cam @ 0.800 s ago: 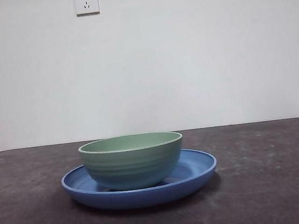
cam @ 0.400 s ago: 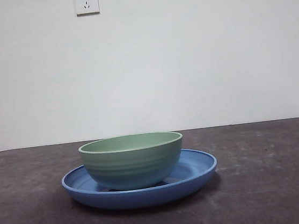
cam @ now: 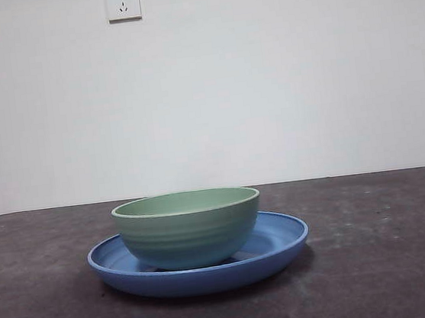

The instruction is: Place the green bowl on the blue plate

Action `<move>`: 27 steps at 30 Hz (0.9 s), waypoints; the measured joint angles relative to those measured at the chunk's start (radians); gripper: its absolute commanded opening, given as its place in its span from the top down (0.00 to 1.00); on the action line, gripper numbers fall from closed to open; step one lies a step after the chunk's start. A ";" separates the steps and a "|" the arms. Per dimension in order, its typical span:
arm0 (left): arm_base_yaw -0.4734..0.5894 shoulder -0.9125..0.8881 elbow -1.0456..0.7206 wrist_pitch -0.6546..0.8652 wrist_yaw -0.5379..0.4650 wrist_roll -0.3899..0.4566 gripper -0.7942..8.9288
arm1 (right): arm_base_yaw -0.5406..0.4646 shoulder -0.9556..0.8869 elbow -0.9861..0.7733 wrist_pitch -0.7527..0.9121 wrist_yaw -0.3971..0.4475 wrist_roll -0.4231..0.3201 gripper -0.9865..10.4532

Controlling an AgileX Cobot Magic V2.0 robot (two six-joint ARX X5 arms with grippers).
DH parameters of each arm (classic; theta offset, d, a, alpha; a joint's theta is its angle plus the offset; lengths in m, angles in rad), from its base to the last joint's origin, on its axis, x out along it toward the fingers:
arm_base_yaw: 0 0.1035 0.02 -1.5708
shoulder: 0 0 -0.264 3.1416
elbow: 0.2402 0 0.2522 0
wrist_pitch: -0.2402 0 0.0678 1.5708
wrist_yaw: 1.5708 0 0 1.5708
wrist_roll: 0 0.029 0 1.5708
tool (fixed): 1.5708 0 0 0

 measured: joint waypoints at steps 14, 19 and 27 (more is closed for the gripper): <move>0.000 0.000 0.000 0.000 0.000 0.000 0.88 | -0.140 -0.503 -0.804 0.836 0.161 -0.084 0.87; 0.000 0.000 0.000 0.000 0.000 0.000 0.88 | -0.163 -0.610 -1.020 0.910 0.249 -0.084 0.87; 0.000 0.000 0.000 0.000 0.000 0.000 0.88 | -0.164 -0.637 -1.115 0.929 0.313 -0.084 0.87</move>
